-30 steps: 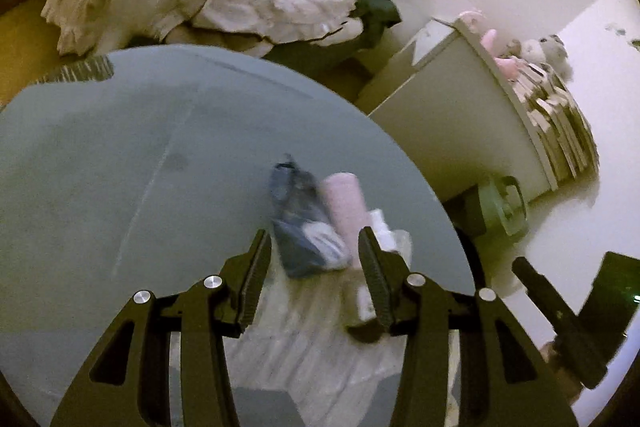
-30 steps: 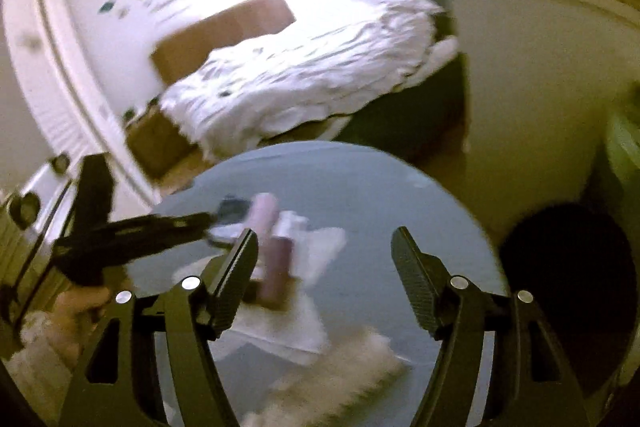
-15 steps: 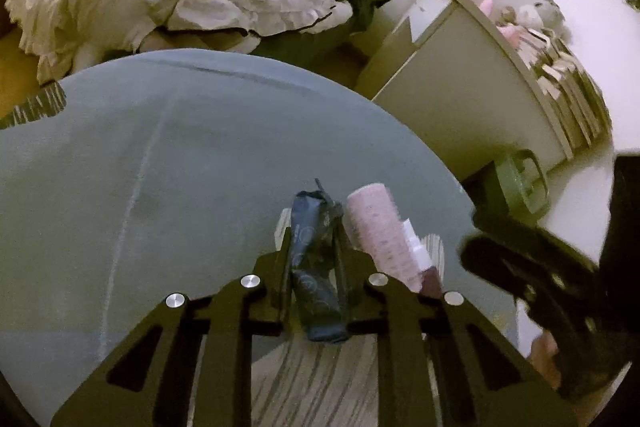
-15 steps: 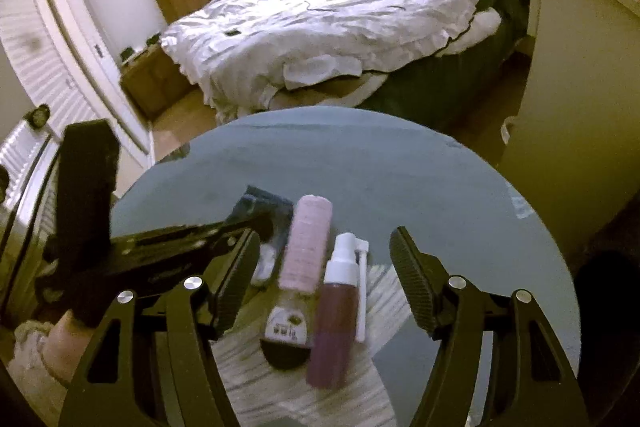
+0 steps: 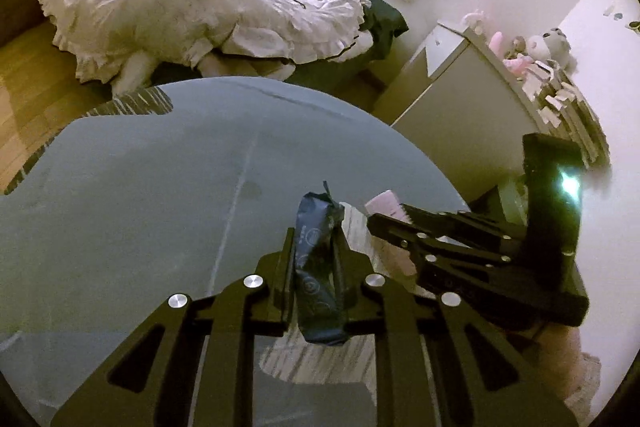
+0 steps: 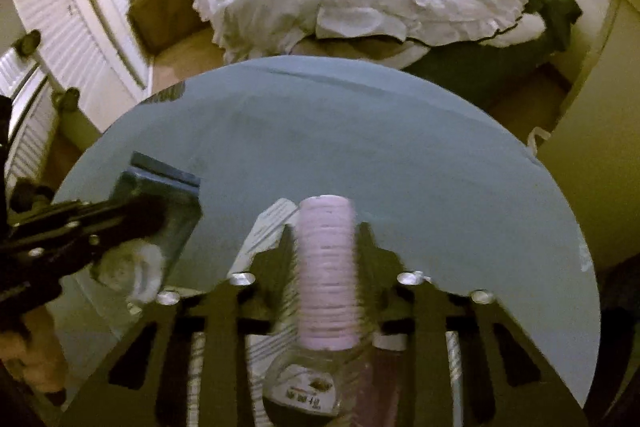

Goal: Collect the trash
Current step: 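Grasp the dark packet with the left tool while the right tool grasps the pink roller, then carry the dark packet and pink roller over the black bin and release both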

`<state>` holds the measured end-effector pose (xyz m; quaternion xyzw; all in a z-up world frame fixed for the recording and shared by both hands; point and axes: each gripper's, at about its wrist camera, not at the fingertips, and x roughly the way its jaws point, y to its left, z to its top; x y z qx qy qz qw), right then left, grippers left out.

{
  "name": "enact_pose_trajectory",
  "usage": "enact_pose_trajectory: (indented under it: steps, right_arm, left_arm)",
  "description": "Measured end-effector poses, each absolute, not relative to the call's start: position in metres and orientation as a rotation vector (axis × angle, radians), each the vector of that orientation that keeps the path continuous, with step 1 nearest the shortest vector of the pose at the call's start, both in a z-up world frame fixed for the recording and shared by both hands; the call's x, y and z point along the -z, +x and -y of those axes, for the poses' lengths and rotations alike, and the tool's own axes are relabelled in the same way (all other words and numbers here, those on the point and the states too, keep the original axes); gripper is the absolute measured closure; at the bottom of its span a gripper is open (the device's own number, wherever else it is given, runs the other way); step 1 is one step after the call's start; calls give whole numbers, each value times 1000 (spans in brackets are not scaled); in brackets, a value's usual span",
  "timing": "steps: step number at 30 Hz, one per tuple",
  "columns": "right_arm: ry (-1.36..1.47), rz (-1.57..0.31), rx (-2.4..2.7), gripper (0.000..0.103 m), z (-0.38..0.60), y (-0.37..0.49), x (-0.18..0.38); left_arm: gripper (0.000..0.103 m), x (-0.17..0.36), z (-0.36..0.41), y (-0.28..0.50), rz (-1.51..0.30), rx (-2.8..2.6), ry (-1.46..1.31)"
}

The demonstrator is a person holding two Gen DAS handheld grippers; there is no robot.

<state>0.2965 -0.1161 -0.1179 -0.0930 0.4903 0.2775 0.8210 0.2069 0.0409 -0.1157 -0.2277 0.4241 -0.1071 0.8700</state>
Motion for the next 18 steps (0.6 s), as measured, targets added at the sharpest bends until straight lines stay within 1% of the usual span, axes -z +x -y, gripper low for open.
enact_pose_trajectory:
  steps: [2,6,12,18]
  right_arm:
    - [-146,-1015,-610,73,126,294,111]
    - [53,-931,-650,73,166,282,81]
    - [275,-767,-554,73,272,244,41]
    - [407,-672,-348,73,381,202,46]
  left_arm:
    - [86,110,-37,205,-882,234,-472]
    - [86,93,-19,204,-855,279,-451]
    - [86,71,34,209,-836,385,-419]
    - [86,58,105,216,-849,517,-373]
